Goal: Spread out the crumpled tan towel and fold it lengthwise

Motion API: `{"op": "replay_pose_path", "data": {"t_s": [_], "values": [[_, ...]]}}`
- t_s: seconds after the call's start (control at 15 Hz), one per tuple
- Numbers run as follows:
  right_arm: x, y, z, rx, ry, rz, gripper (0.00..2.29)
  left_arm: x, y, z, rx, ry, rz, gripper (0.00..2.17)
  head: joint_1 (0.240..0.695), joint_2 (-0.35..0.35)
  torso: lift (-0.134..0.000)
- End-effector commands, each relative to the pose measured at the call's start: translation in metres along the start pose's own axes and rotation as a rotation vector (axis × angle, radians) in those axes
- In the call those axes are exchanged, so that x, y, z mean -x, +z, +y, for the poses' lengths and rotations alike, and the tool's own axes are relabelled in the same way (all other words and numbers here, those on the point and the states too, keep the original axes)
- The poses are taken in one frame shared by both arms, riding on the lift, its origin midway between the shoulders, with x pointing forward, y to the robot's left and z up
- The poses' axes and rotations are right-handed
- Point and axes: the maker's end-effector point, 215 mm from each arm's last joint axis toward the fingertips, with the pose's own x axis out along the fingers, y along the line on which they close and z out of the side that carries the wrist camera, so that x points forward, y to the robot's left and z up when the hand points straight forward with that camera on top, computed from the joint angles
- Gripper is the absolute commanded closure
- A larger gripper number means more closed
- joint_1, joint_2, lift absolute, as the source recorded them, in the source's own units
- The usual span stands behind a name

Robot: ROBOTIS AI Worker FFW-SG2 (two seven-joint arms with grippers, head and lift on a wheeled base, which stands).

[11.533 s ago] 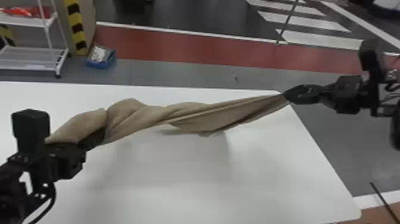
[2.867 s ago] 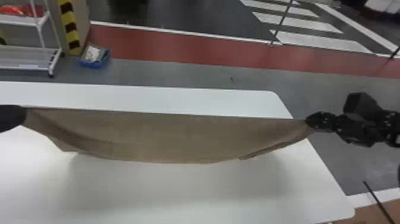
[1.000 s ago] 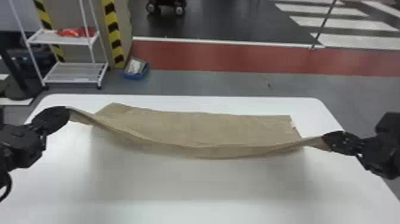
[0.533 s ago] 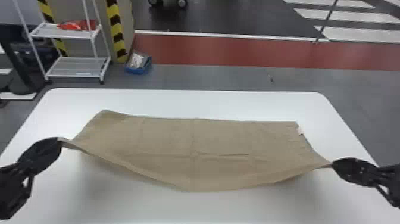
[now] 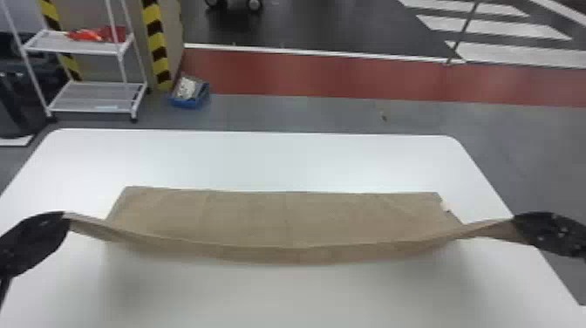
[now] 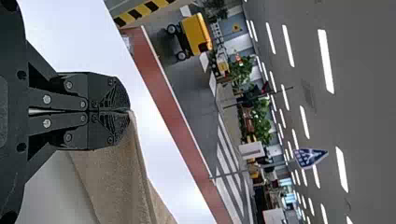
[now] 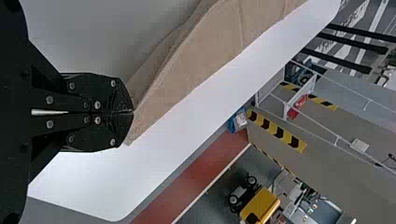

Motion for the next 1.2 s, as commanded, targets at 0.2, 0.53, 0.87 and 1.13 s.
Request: {"op": "replay_pose_path", "data": {"t_s": [0.2, 0.53, 0.87, 1.13], "values": [[-0.014, -0.022, 0.027, 0.022, 0.096, 0.056, 2.2, -0.008, 0.042, -0.041, -0.161, -0.184, -0.143, 1.65, 0.695, -0.24, -0.12], [-0.04, -0.027, 0.018, 0.03, 0.108, 0.073, 2.2, -0.025, -0.009, -0.039, -0.222, -0.228, 0.003, 1.65, 0.695, -0.258, -0.12], [-0.082, -0.039, -0.019, -0.01, 0.097, 0.121, 2.2, -0.064, -0.052, 0.009, -0.277, -0.217, 0.182, 1.64, 0.695, -0.216, -0.12], [-0.114, -0.052, -0.032, -0.023, 0.119, 0.188, 2.2, -0.098, -0.087, 0.046, -0.315, -0.25, 0.315, 1.64, 0.695, -0.163, -0.12]]}}
